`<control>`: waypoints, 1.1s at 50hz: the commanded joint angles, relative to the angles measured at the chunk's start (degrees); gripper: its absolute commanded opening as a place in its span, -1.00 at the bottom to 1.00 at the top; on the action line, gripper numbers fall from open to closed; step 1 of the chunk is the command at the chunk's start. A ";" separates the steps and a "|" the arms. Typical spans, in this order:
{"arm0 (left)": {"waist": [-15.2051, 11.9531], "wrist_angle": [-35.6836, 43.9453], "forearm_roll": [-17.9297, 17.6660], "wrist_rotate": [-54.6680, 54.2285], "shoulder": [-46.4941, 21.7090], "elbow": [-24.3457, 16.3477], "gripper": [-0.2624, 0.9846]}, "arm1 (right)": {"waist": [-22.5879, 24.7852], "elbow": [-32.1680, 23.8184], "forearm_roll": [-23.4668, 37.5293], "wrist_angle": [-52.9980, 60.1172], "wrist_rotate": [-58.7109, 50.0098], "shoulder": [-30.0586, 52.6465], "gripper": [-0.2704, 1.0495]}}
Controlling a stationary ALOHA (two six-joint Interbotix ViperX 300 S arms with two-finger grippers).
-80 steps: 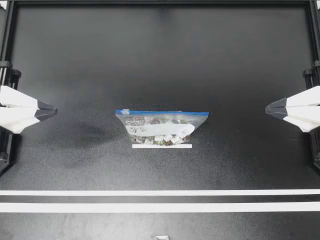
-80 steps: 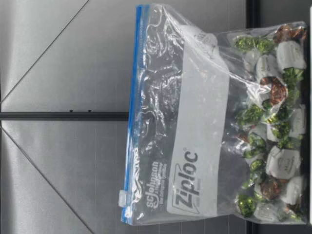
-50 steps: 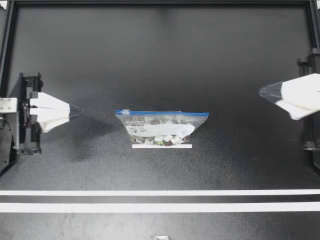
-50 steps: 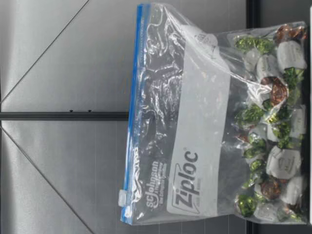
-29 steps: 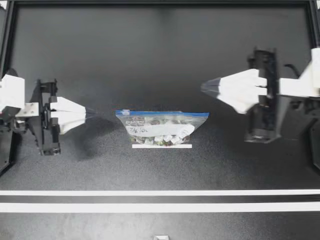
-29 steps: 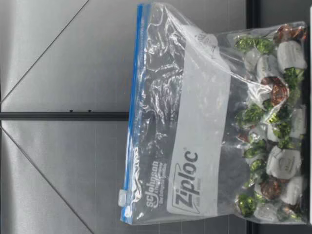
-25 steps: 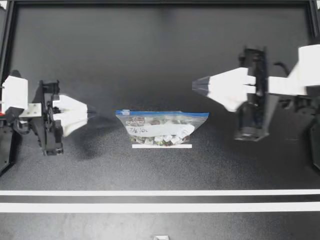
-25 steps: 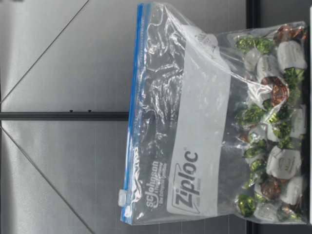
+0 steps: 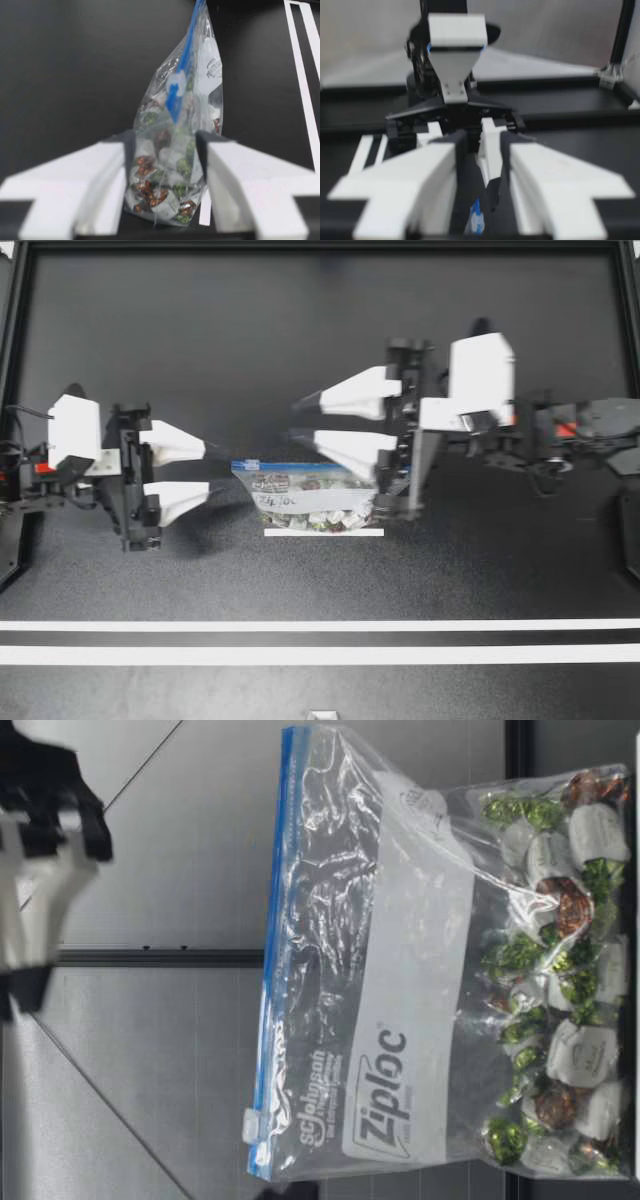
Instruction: Slide open the ziploc bag.
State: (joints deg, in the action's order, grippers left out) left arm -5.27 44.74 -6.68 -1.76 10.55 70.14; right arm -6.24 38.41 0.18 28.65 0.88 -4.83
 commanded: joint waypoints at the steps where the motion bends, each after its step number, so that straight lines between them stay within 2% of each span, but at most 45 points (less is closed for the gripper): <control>1: 0.26 1.41 0.00 -0.09 -1.23 -1.85 0.14 | -0.35 -4.04 0.26 -3.69 -0.09 1.41 0.10; 21: 0.70 3.25 0.35 -0.88 -2.55 -2.72 0.11 | -0.35 -10.90 2.11 -14.77 -0.18 7.91 0.10; 28: 0.70 3.25 0.35 -0.88 -2.90 -2.72 -0.13 | -0.35 -11.51 2.20 -16.35 -0.18 8.53 0.10; 40: 0.70 3.16 0.44 -0.88 -2.90 -2.99 -0.70 | -0.35 -11.43 2.20 -17.23 -0.26 9.05 0.10; 46: 0.70 2.64 0.44 -0.70 -2.90 -2.99 -0.82 | 0.35 -11.51 2.20 -17.84 -0.26 10.02 0.10; 55: 0.70 1.93 1.05 -0.09 -2.90 -3.16 -0.83 | 1.05 -11.60 2.20 -18.81 -0.26 10.81 0.10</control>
State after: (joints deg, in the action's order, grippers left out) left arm -4.66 46.76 -6.15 -2.11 7.21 68.03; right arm -5.63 28.30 2.29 10.11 0.70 6.68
